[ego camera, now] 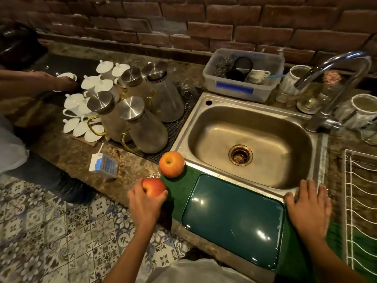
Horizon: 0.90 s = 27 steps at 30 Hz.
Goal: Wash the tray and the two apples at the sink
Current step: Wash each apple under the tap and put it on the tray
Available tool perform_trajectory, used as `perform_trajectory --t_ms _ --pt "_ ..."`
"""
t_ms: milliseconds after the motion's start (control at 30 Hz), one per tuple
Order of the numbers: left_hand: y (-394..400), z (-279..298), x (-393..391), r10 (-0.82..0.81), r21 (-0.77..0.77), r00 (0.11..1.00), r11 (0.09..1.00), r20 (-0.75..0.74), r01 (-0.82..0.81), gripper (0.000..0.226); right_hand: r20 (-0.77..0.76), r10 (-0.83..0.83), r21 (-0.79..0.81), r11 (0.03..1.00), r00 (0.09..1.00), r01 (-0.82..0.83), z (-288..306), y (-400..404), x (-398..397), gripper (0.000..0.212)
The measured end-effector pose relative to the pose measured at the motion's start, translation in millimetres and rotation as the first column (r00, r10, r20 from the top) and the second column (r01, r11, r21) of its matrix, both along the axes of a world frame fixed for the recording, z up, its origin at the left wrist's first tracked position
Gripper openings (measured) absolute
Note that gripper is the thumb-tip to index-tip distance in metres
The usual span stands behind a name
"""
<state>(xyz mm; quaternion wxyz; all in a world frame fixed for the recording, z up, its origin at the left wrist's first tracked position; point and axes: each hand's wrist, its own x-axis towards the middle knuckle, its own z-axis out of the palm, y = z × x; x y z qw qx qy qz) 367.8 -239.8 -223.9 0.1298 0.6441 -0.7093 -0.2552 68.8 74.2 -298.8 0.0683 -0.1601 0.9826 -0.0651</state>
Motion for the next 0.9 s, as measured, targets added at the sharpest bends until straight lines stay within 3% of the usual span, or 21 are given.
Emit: perform_trajectory --t_ms 133,233,400,633,900 --pt "-12.6 37.8 -18.2 0.002 -0.122 0.992 0.992 -0.127 -0.017 0.103 0.021 -0.002 0.025 1.000 1.000 0.002 0.0 -1.1 -2.4 0.067" --pt "-15.3 68.4 -56.9 -0.129 -0.183 0.965 0.979 -0.230 0.088 0.107 0.035 -0.013 0.032 0.999 0.999 0.012 -0.1 -2.3 -3.4 0.067" --pt "-9.7 79.9 -149.0 -0.340 -0.151 0.892 0.940 -0.298 0.308 0.106 0.042 -0.039 0.054 0.998 0.998 0.037 1.8 -3.1 -4.9 0.070" --pt "15.4 57.8 -285.2 -0.635 -0.115 0.743 0.771 -0.213 0.626 0.096 0.093 -0.053 0.068 0.997 0.994 0.047 -0.5 -4.5 -6.9 0.074" --pt "37.4 26.4 -355.4 -0.785 -0.062 0.614 0.619 -0.083 0.783 0.095 0.133 -0.076 0.009 0.997 0.988 0.075 -7.1 -3.3 -4.1 0.075"
